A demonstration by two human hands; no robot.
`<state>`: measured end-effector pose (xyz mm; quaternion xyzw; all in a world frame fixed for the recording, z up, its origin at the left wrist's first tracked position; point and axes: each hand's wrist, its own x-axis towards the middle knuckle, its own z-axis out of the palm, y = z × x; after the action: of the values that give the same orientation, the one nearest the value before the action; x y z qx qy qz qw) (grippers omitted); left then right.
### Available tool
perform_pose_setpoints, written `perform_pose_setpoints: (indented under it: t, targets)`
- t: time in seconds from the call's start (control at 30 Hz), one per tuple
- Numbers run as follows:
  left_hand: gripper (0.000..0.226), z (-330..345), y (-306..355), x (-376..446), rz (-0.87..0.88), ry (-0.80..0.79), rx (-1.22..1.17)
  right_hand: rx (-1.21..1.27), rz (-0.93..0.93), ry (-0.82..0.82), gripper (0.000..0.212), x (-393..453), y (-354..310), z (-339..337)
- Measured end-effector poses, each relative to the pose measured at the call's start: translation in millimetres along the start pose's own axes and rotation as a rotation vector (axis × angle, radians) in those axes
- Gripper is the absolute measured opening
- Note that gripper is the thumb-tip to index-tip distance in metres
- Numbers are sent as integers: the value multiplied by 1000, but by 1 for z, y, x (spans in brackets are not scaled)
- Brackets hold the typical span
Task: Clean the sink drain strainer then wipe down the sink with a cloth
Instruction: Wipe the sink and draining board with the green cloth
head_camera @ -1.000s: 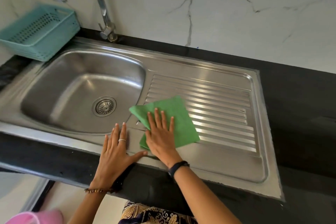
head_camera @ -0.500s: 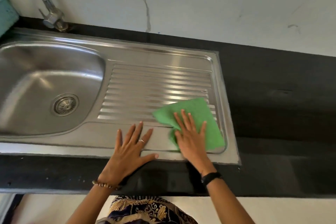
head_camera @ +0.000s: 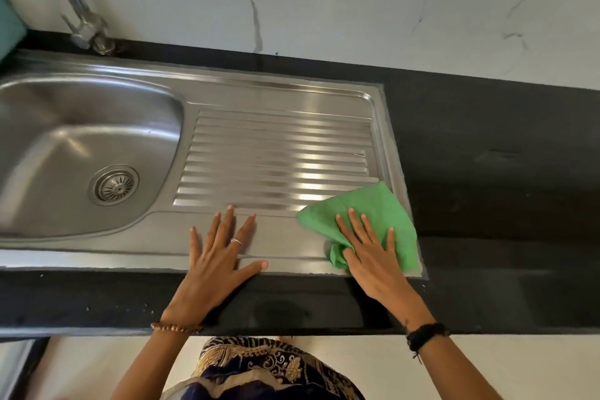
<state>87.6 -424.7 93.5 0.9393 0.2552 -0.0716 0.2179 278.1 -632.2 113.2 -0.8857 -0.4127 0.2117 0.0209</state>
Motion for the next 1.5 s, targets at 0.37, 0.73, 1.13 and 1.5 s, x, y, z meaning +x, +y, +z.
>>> perform_pose_setpoints:
  t: [0.37,0.73,1.13,1.5]
  targets:
    - [108,-41,-106,-49,-312,118,-46,-53,-571,-215,59,42,-96,15]
    - [101,-95,-246,-97,-438,211,-46,-85,-806,-268,56,122,-352,45]
    - [92,-128,-334,-99,-364,122,-42,-34,-729,-305,58,107,-344,47]
    - [103,-134,-339,-106,-281,128,-77,-33,-718,-349,59,110,-358,45]
